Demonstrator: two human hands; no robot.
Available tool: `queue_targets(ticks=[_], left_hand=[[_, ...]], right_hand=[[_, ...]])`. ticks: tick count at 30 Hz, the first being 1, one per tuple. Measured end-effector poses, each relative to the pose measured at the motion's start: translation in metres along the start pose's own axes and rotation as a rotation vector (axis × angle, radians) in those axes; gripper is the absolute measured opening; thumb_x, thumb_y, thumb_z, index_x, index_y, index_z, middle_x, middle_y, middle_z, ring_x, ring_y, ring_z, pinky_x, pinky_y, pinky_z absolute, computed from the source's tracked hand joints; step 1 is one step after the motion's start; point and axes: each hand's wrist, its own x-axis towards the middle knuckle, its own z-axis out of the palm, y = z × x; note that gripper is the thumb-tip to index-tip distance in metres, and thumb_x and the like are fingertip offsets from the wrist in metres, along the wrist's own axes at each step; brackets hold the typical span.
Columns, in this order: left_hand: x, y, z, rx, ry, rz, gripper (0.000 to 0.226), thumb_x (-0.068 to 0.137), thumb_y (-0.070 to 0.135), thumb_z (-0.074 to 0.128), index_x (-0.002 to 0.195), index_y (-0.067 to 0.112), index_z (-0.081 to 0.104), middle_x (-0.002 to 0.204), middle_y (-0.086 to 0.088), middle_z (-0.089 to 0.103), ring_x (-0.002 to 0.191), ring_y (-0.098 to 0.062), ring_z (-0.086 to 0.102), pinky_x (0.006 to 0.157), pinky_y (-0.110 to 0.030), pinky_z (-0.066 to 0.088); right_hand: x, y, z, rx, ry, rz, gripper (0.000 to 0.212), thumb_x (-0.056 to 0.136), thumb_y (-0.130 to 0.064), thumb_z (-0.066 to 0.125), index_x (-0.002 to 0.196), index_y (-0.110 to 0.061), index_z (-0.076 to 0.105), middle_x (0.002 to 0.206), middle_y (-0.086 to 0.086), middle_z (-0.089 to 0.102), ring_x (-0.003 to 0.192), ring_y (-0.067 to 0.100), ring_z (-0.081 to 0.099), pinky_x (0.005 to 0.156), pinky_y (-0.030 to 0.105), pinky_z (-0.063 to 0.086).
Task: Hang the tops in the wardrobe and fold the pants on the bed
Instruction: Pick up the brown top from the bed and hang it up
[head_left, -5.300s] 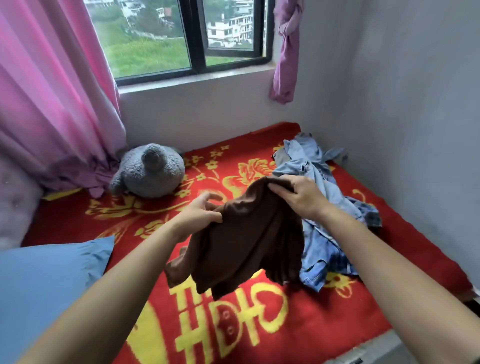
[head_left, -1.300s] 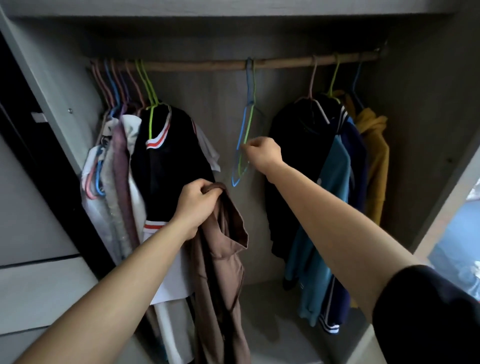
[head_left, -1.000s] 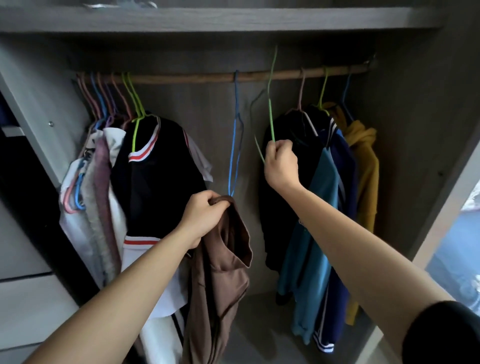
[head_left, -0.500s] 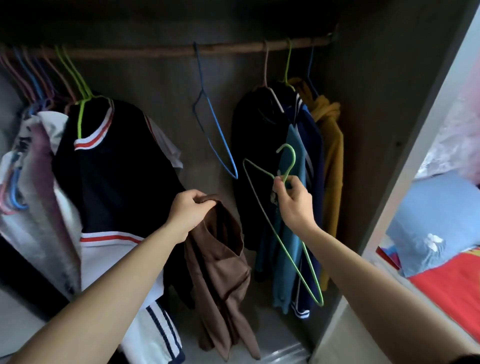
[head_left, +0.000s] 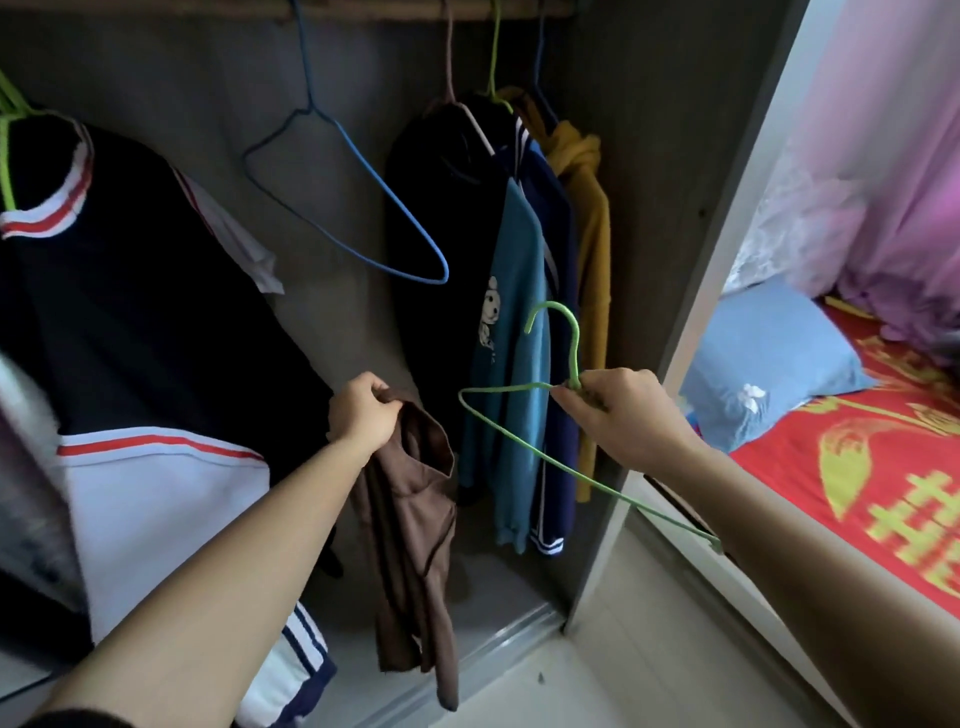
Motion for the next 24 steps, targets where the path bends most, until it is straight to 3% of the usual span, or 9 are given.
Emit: queue_targets(ticks=[7, 10, 14, 20, 24], left_hand=[[-0.004, -0.009, 0.008, 0.112, -0.054, 0.050, 0.007, 0.082, 0.013, 0.071, 0.083, 0.017, 0.065, 0.092, -0.006, 0.069, 0.088, -0.029, 0.063, 0.072, -0.032, 0.049], [-0.015, -0.008, 0.007, 0.031, -0.129, 0.106, 0.008, 0.082, 0.006, 0.069, 0.087, 0.011, 0.071, 0.086, -0.004, 0.068, 0.084, -0.024, 0.062, 0.070, -0.027, 0.044], [-0.031, 0.005, 0.001, -0.073, -0.299, 0.245, 0.023, 0.079, -0.004, 0.066, 0.085, 0.017, 0.073, 0.083, -0.001, 0.070, 0.083, -0.018, 0.064, 0.068, -0.024, 0.045], [-0.038, 0.042, -0.028, -0.264, -0.355, 0.289, 0.028, 0.077, 0.002, 0.073, 0.085, 0.029, 0.071, 0.088, 0.004, 0.073, 0.086, -0.010, 0.066, 0.077, -0.023, 0.050], [-0.041, 0.058, -0.043, -0.227, -0.361, 0.319, 0.041, 0.078, -0.009, 0.057, 0.092, 0.028, 0.067, 0.096, 0.001, 0.071, 0.090, -0.012, 0.064, 0.079, -0.021, 0.049]], right_hand=[[-0.042, -0.009, -0.019, 0.006, -0.076, -0.009, 0.051, 0.096, -0.047, 0.056, 0.054, -0.020, 0.044, 0.046, -0.005, 0.038, 0.044, 0.014, 0.036, 0.050, 0.029, 0.036], [-0.050, -0.013, -0.014, 0.124, -0.088, -0.025, 0.050, 0.095, -0.045, 0.059, 0.054, -0.022, 0.045, 0.042, -0.008, 0.040, 0.042, 0.012, 0.039, 0.046, 0.019, 0.032], [-0.044, -0.018, 0.014, 0.265, -0.077, -0.050, 0.049, 0.097, -0.042, 0.060, 0.057, -0.015, 0.050, 0.046, -0.007, 0.041, 0.044, 0.010, 0.038, 0.047, 0.017, 0.031], [-0.027, -0.024, 0.052, 0.353, -0.132, -0.012, 0.046, 0.098, -0.039, 0.056, 0.073, -0.001, 0.059, 0.052, 0.000, 0.041, 0.047, 0.010, 0.035, 0.051, 0.026, 0.032], [-0.014, -0.022, 0.037, 0.474, -0.170, 0.036, 0.032, 0.100, -0.037, 0.052, 0.095, -0.016, 0.076, 0.044, -0.008, 0.038, 0.042, 0.008, 0.034, 0.047, 0.022, 0.030]])
